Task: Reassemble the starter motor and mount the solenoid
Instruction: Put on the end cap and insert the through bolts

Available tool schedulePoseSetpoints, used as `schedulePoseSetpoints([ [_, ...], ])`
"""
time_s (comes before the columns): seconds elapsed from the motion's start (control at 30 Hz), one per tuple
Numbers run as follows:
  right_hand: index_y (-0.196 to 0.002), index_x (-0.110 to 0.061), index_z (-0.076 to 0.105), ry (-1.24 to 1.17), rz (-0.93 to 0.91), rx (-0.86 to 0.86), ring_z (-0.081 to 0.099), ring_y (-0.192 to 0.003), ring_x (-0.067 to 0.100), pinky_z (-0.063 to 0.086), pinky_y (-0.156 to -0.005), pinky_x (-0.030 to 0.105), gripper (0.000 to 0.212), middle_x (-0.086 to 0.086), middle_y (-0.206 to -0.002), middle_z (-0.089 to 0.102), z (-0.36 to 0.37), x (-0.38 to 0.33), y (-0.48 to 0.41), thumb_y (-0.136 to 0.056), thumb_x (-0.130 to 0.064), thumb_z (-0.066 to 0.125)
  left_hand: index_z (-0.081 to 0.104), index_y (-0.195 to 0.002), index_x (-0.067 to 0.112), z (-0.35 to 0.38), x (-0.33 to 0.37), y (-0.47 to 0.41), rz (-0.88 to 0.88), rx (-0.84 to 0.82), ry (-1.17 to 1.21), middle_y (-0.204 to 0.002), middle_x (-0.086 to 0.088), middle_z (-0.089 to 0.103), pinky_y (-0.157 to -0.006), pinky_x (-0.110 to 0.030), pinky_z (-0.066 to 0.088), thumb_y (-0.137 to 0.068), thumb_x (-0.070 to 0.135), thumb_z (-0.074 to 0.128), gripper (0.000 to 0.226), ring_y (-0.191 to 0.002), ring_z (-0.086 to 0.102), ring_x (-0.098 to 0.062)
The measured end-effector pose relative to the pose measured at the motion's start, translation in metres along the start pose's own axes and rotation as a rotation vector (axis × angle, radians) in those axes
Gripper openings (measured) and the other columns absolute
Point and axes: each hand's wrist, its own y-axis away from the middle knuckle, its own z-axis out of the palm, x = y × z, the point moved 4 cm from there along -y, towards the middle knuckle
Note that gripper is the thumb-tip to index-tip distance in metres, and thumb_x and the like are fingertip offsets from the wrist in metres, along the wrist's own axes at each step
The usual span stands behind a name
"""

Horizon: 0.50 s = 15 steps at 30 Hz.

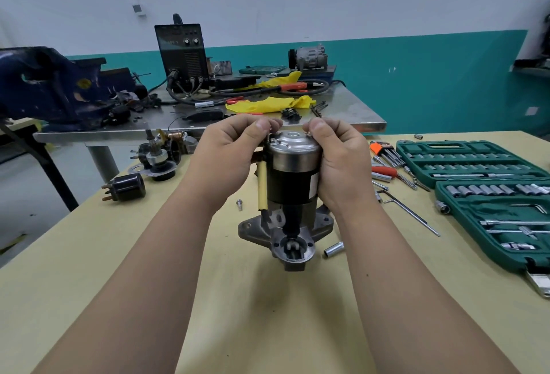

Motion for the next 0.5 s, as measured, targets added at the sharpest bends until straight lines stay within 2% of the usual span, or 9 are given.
schedulePoseSetpoints([
  [0.1,-0.076,-0.011,0.067,-0.060,0.029,0.002,0.061,-0.078,0.024,0.053,-0.073,0.038,0.016,0.005,-0.076,0.066,-0.0021,0.0024,-0.0015,-0.080,-0.025,0.061,0.068,-0.084,0.021,0.0033,0.0009,0.0003,0.014,0.057,-0.022,-0.079,0.017,0.072,-0.064,-0.015,0.051,-0.090,0.026,0.067,0.008,-0.071,0.064,0.005],
  [0.17,-0.072,-0.014,0.072,-0.089,0.032,-0.013,0.061,-0.082,0.024,0.053,-0.076,0.038,0.020,0.005,-0.078,0.067,-0.0022,0.0014,-0.0012,-0.081,-0.023,0.056,0.065,-0.077,0.017,0.0040,0.0011,0.0003,0.034,0.098,-0.003,-0.078,0.017,0.072,-0.061,-0.014,0.050,-0.085,0.025,0.073,0.014,-0.069,0.064,0.003],
  [0.3,-0.077,-0.014,0.066,-0.002,0.011,-0.023,0.064,-0.074,0.019,0.054,-0.071,0.035,0.007,0.003,-0.077,0.068,0.0002,0.0012,0.0003,-0.078,-0.020,0.065,0.072,-0.085,0.017,0.0004,-0.0004,0.0002,0.014,0.101,0.013,-0.089,0.004,0.076,-0.069,-0.019,0.054,-0.093,0.020,0.065,0.011,-0.082,0.069,-0.007],
  [0.4,-0.081,-0.013,0.064,-0.038,0.036,-0.036,0.065,-0.075,0.019,0.055,-0.071,0.035,0.011,0.002,-0.077,0.068,0.0025,0.0038,0.0008,-0.079,-0.025,0.065,0.074,-0.089,0.024,-0.0024,-0.0029,0.0011,-0.010,0.071,-0.005,-0.096,0.007,0.076,-0.077,-0.021,0.055,-0.098,0.020,0.056,0.020,-0.094,0.068,-0.007],
  [0.5,-0.080,-0.015,0.068,-0.020,0.022,-0.076,0.065,-0.074,0.013,0.053,-0.067,0.030,0.014,-0.002,-0.075,0.068,0.0061,0.0025,0.0016,-0.082,-0.023,0.057,0.071,-0.090,0.021,-0.0034,-0.0081,0.0028,-0.043,0.155,0.029,-0.094,0.002,0.075,-0.080,-0.029,0.057,-0.091,0.028,0.067,0.009,-0.090,0.069,-0.014],
])
